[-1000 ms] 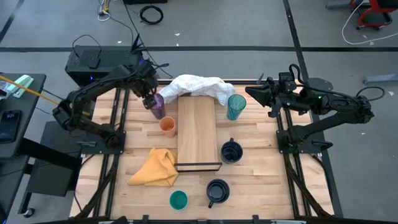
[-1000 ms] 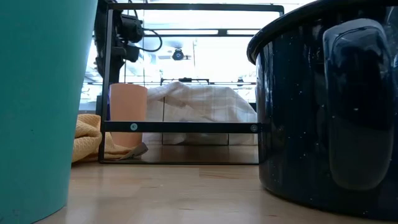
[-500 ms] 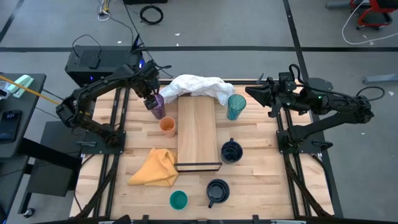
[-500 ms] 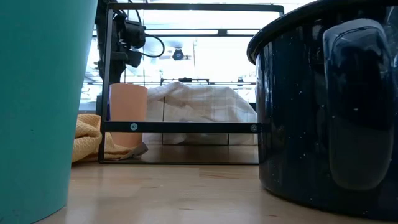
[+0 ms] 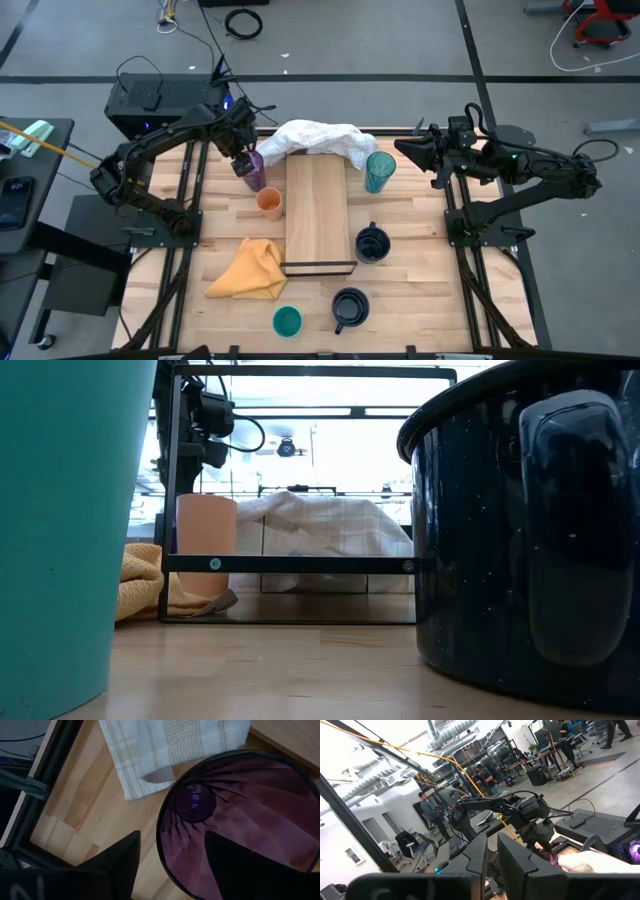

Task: Stack small to large cups/mugs on shelf
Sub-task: Put the purple cup on the shelf

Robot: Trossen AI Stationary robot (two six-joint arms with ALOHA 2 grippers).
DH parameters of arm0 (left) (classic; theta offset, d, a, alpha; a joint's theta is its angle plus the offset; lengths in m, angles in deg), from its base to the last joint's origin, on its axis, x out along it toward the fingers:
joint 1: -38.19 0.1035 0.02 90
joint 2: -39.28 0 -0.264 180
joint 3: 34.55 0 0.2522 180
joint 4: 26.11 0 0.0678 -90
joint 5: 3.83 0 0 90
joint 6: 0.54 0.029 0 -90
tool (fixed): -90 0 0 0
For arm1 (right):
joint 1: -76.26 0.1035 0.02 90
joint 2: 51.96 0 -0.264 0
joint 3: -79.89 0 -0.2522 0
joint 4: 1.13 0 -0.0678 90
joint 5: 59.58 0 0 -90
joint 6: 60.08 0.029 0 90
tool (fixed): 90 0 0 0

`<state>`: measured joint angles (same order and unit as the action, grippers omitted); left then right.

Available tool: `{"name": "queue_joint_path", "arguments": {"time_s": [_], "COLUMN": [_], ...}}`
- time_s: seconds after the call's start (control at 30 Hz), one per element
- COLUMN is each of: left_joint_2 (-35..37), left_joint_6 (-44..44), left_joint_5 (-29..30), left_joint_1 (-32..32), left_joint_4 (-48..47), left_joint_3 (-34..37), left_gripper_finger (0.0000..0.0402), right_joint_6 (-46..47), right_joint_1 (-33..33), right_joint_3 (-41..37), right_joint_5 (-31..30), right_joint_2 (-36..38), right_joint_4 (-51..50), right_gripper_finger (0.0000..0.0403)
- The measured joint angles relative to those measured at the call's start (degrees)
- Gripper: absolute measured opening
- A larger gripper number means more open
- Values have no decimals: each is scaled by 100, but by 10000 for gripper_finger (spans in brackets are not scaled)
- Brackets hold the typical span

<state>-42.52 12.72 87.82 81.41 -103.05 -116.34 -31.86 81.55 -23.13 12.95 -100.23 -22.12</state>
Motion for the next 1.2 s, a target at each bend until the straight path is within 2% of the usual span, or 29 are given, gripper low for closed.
{"name": "queue_joint_path", "arguments": {"time_s": [0.33, 0.57, 0.9, 1.2], "left_joint_2": [0, 0, 0, 0], "left_joint_6": [-4, -9, 116, 409], "left_joint_5": [0, 137, 175, 131], "left_joint_1": [0, 7, 7, 7], "left_joint_4": [-2, 0, 37, 57], "left_joint_3": [0, 0, 2, 2], "left_gripper_finger": [227, 200, 132, 28], "right_joint_6": [-10, -32, -34, -34], "right_joint_1": [0, -1, 2, 1], "right_joint_3": [0, 0, 0, 0], "right_joint_5": [0, 0, 0, 0], "right_joint_2": [0, 0, 0, 0], "right_joint_4": [-1, 0, -2, 0], "right_gripper_finger": [52, 52, 52, 52]}}
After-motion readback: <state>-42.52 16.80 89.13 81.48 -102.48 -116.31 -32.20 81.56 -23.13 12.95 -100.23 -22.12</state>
